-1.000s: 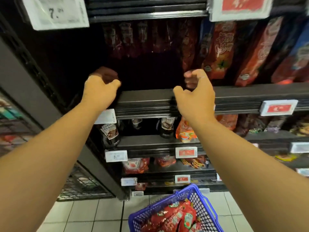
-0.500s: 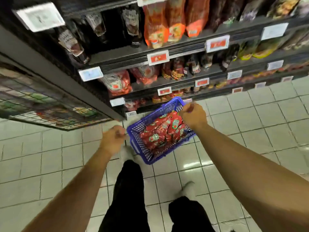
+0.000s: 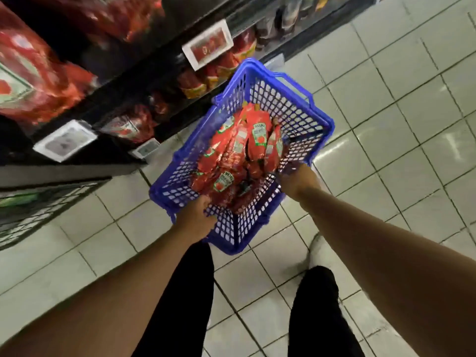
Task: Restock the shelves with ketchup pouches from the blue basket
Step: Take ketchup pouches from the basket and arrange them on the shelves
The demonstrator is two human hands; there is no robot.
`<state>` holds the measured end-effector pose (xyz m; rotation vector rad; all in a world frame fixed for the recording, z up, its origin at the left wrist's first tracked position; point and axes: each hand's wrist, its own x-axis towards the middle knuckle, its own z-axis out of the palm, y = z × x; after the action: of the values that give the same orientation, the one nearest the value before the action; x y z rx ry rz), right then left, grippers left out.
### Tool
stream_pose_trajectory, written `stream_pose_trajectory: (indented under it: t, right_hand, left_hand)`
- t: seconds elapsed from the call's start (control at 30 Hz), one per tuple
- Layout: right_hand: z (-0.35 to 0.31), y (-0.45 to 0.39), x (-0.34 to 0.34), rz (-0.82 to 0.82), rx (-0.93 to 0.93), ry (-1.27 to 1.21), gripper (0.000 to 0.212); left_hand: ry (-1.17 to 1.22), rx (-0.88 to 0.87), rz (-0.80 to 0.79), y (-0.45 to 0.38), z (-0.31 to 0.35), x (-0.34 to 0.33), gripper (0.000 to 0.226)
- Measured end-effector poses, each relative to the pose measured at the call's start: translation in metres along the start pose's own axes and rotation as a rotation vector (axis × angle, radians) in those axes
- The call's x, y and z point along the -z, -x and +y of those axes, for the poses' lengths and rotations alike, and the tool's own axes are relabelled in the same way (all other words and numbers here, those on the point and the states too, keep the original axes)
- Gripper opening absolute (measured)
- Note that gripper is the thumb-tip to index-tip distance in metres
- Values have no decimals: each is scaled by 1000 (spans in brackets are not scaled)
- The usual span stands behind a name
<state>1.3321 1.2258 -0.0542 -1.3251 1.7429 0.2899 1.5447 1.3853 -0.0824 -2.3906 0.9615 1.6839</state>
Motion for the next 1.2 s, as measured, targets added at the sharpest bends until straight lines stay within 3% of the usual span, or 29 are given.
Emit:
stream_pose_trajectory:
  t: [0.1,0.27,0.4,0.5,0.57,0.67,0.77,0.83,0.93,1.03,1.2]
  right_hand:
    - [4,-62,-32,52,-23,-10,48]
    - [6,-156,-82,92,59,118,58]
    - [19,-198,-117,128,-66,128,85]
    - [23,-210,-134,203,-143,61,93]
    - [25,-214,-137,185,-171,59,90]
    - [29,-209,-124,162,-144,-57,83]
    - [23,-193,-103,172,-160,-207,46]
    - [17,-177,-89,80,-230,-437,31]
    - [12,-137,-62,-213,-264,-851,40]
    - [15,-85,-30,-424,-203,-982,49]
    - [30,2,28,-610,-55,-1130,47]
  left_hand:
    - [-65,-30,6,-76,-7,-16,61]
    - [-111,-48,10,-168,-31,-66,92]
    - [-439,-87,262,-196,-49,-101,106]
    - [-523,-103,416,-207,-46,-106,98]
    - [-498,-83,413,-211,-40,-98,88]
    - [-251,-76,230,-206,-31,-89,66]
    - [-95,22,53,-193,-23,-81,57]
    - [19,96,-17,-182,-15,-73,56]
    - [234,203,-84,-159,4,-61,47]
    - [304,258,-143,-120,19,-54,41]
    - [451,131,-116,-31,39,-43,46]
